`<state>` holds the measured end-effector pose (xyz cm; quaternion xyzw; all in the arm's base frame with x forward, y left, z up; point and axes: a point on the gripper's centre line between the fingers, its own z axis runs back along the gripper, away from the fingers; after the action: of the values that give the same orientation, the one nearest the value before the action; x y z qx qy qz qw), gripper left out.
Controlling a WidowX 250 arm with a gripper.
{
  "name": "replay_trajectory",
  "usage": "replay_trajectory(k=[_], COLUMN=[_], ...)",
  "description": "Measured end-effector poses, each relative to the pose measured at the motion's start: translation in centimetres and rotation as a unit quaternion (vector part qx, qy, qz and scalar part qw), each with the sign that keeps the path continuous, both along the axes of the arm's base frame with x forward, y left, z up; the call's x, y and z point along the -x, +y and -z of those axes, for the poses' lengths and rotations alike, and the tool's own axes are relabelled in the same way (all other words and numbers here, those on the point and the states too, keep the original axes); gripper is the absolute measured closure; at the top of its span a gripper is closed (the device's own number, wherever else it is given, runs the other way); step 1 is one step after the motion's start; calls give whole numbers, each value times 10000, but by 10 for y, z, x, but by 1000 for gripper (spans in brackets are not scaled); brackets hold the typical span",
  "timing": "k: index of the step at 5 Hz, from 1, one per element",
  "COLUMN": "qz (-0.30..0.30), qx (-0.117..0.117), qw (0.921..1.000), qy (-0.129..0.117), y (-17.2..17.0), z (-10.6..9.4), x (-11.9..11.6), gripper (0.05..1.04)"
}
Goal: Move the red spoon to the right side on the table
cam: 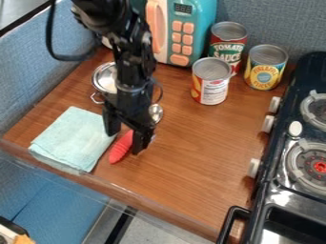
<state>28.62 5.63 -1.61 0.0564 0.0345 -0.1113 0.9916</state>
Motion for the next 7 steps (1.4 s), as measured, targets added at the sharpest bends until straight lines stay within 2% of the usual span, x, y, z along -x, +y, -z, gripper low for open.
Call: replay_trajectory(k=[1,2,3,4,5,6,7], qz=[4,-44,84,42,27,-67,-88], qx=[44,99,43,9,38,224,478], qw=[10000,9999,9999,9999,9999,9997,9977], qy=[-30,-101,-118,-117,-90,-102,-480], y=[-1,-5,-11,-11,-13,-21,-51], z=[3,4,4,3,4,-15,-50], x=[-5,-7,-9,-9,-8,-7,-26], gripper=[82,124,436,685,715,715,715])
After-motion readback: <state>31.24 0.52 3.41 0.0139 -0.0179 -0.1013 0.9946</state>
